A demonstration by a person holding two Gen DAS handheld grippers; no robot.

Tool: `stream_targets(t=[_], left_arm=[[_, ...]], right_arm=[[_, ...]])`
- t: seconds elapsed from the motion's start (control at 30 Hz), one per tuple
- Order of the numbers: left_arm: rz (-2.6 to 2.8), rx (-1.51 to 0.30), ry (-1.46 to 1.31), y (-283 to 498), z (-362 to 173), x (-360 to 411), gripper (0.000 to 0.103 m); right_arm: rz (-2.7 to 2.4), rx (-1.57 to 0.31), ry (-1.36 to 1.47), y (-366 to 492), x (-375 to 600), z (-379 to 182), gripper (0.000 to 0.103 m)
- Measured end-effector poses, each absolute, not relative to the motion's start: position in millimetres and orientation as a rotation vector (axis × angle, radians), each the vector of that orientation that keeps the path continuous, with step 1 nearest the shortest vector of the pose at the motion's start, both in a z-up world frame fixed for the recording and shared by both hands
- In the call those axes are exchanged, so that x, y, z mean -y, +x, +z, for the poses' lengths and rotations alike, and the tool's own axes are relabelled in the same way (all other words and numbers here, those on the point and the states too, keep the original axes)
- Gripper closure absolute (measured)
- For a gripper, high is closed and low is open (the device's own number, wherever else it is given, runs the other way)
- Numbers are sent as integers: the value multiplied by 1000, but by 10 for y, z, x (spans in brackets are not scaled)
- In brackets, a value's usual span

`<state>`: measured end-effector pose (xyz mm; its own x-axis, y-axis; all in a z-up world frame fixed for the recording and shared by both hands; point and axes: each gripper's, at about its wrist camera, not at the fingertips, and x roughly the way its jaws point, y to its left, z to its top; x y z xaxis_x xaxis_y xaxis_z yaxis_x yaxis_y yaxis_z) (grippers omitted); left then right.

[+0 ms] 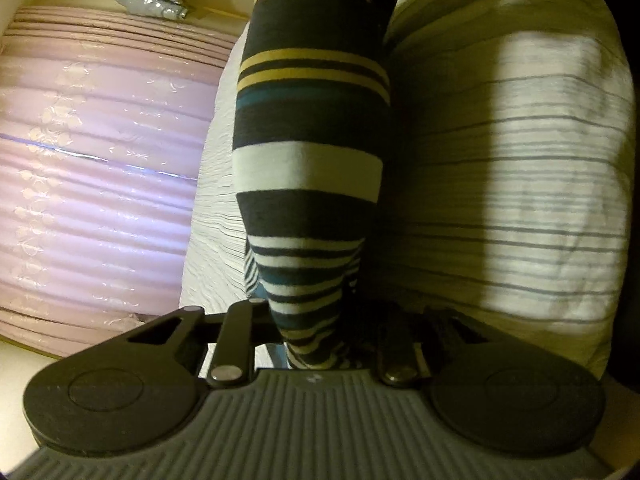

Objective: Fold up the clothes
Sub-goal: 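Lift the folded sweater with both tools and carry it to the dark stack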

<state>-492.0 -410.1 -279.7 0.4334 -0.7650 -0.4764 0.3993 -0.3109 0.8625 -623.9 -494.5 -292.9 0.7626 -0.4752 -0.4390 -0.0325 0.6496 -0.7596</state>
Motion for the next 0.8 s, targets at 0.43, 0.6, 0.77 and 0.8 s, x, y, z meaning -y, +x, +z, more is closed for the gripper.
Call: stream_targets(t=[0.43,0.6,0.77,0.8], left_arm=[[-1413,118,1577,-5271,-1060,4698,85],[-1509,129,1551,-5575,-429,5035,85],[-1558,233,1518,-5999,-98,5501,85],[-1560,260,1510,-6060,-31,5611,85]], right_arm=[[-101,-891,-649,-6485,5468,-1386,55],[-119,-966,-587,-6885,5662,-654,55],[-203,-996,-569,-7369,5927,-108,55],[-226,-998,-573,-7457,5995,-20,55]])
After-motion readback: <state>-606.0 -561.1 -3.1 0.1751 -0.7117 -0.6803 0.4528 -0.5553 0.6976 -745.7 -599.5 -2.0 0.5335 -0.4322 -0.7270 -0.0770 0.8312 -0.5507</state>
